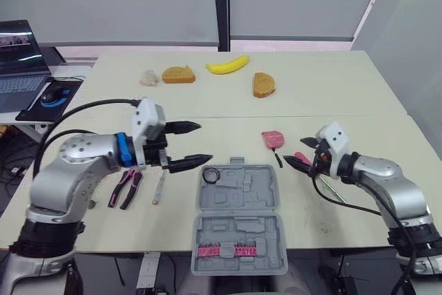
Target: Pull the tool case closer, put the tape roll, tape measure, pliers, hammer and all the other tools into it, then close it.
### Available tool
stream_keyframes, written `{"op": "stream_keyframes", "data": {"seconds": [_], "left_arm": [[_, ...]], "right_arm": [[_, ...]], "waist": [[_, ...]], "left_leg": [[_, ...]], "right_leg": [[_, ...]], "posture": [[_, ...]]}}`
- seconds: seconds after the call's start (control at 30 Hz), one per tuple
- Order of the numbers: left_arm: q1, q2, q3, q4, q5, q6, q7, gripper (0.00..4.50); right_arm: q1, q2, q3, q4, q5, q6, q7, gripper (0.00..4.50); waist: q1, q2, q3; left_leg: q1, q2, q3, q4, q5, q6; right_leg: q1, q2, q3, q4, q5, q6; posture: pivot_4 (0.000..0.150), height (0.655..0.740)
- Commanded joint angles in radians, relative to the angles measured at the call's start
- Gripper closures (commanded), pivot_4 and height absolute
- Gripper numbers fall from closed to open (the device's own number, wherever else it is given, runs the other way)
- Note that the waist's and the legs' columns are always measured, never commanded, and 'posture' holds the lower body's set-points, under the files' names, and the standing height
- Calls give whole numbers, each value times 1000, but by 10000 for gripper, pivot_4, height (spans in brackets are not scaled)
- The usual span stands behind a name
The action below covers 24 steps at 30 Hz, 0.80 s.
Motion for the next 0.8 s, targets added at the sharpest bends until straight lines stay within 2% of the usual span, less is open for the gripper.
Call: {"op": "stream_keyframes", "data": {"seconds": [0.03,0.13,0.43,0.53,0.63,0.8], "left_arm": [[0,-15,-16,-52,7,-20,24,0],[21,-42,-43,-28,79,-119,36,0],[72,-71,-82,-34,144,-205,44,0],[84,-73,-84,-49,147,-204,49,0],[86,-73,-84,-58,146,-199,54,0],[61,-71,-88,-46,158,-210,59,0]], "right_arm": [[-7,33,26,6,-35,-42,-39,1947],[-22,88,73,51,-81,-72,-81,8907],[-67,184,104,208,-150,-142,-144,8907],[-77,197,98,253,-167,-165,-160,14283],[-84,198,101,280,-184,-183,-166,22035],[-104,218,104,364,-208,-237,-188,22035]], "waist": [[0,0,0],[-1,0,0],[0,0,0],[0,0,0],[0,0,0],[0,0,0]], "left_leg": [[0,0,0,0,0,0],[1,0,0,0,0,0],[1,0,0,0,0,0],[1,0,0,0,0,0],[1,0,0,0,0,0],[1,0,0,0,0,0]], "right_leg": [[0,0,0,0,0,0],[0,1,0,0,0,0],[0,1,0,0,0,0],[0,1,0,1,0,0],[0,1,0,1,0,0],[0,1,0,1,0,0]], "posture": [[1500,7400],[1500,7400],[1500,7400],[1500,7400],[1500,7400],[1500,7400]]}}
